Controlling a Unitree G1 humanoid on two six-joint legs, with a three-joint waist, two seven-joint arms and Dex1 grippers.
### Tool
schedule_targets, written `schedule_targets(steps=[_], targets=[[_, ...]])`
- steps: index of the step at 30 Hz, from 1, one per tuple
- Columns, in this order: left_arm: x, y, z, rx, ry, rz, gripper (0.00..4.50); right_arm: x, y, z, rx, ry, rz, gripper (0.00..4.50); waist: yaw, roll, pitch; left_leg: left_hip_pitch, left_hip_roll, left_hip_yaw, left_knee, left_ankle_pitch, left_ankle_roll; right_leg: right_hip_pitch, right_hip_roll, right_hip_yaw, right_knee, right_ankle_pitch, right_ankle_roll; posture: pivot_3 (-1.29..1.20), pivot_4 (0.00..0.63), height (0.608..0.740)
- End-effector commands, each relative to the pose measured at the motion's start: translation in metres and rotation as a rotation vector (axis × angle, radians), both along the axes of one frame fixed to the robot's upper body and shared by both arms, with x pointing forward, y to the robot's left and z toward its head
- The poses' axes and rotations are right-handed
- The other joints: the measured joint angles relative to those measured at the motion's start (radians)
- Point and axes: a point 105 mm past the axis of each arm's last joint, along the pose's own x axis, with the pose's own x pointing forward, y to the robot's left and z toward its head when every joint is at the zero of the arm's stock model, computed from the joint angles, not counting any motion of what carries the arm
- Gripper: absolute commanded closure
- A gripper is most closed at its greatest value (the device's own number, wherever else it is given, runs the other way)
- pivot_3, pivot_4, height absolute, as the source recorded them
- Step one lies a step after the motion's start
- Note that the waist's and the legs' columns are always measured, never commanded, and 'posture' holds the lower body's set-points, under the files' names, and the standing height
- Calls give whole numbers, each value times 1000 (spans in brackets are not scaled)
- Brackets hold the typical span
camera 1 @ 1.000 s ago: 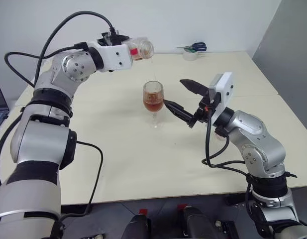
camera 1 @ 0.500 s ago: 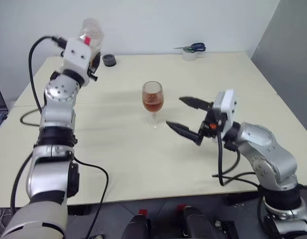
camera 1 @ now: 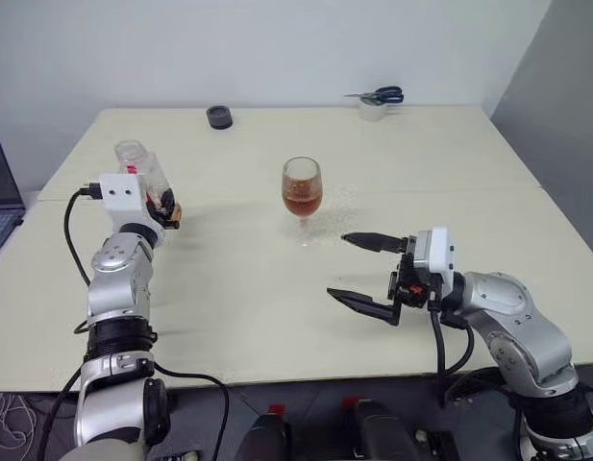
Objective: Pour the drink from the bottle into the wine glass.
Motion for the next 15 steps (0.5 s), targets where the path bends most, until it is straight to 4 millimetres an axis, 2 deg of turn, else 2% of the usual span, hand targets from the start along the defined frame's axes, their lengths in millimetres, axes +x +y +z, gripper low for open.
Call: schedule_targets(steps=[1, 11, 15], targets=[[2, -6, 12, -24, -68, -27, 2733, 3, -2, 8, 5, -41, -29, 0, 0, 0, 0, 0, 0, 0, 0, 0, 0, 0, 0, 0, 0, 0, 0, 0, 150, 740], [7, -14, -16, -82, -18, -77, 2733, 2, -1, 5, -15, -52, -44, 0, -4, 0, 0, 1, 0, 0, -1, 0, 0, 0, 0, 0, 0, 0, 0, 0, 150, 740], [8, -19, -23, -37, 7, -92, 2733, 3, -1, 4, -15, -46, -53, 0, -4, 0, 0, 1, 0, 0, -1, 0, 0, 0, 0, 0, 0, 0, 0, 0, 150, 740]])
